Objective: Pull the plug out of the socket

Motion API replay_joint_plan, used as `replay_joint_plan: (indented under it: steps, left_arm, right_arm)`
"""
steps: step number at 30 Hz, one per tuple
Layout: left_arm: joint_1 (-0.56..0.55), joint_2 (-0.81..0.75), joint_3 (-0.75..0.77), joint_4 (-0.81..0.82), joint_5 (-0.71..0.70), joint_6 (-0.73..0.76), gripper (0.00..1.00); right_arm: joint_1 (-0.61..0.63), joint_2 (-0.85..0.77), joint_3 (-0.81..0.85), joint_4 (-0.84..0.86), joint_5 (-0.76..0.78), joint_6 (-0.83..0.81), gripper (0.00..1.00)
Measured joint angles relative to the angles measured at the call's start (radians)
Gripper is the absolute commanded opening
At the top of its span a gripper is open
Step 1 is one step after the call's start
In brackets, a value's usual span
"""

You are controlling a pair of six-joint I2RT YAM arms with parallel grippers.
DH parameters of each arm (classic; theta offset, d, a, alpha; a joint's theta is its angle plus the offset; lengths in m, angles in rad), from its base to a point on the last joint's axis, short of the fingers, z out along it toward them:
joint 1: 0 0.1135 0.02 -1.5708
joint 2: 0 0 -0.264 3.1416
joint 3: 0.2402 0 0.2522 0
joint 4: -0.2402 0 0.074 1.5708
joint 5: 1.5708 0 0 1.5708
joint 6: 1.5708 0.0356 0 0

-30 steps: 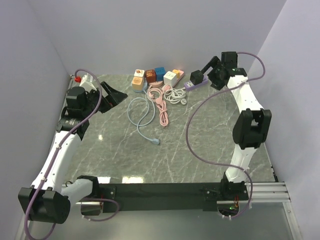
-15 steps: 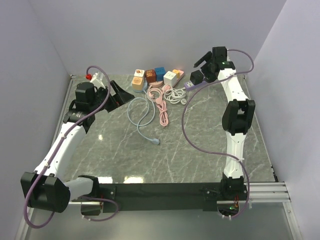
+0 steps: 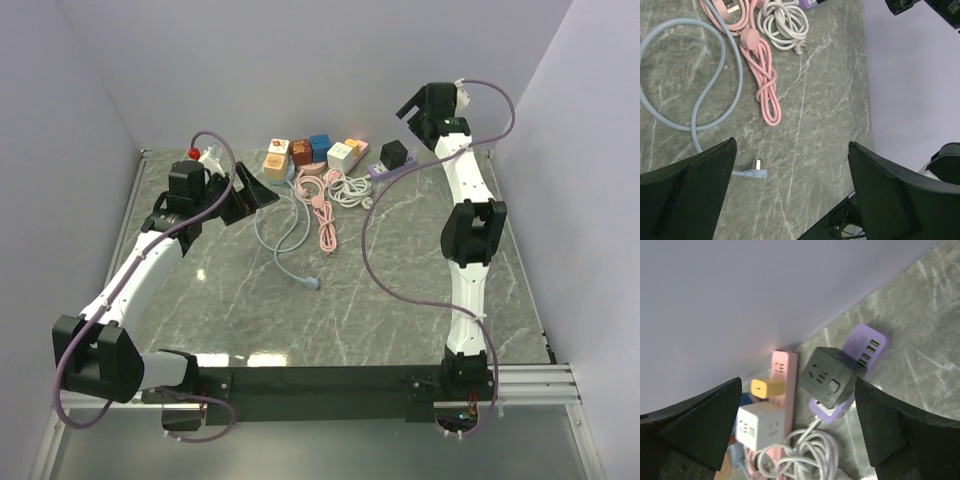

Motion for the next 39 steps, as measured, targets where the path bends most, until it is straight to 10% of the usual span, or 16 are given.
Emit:
replay_joint_plan:
  steps: [39]
  left_arm:
    - [-0.019,0.227,0.124,-0.014,0.004,0.01,1.0]
  right_arm:
    - [-0.002,0.227,0.07,0.179,-0.113,-0.217,0.95]
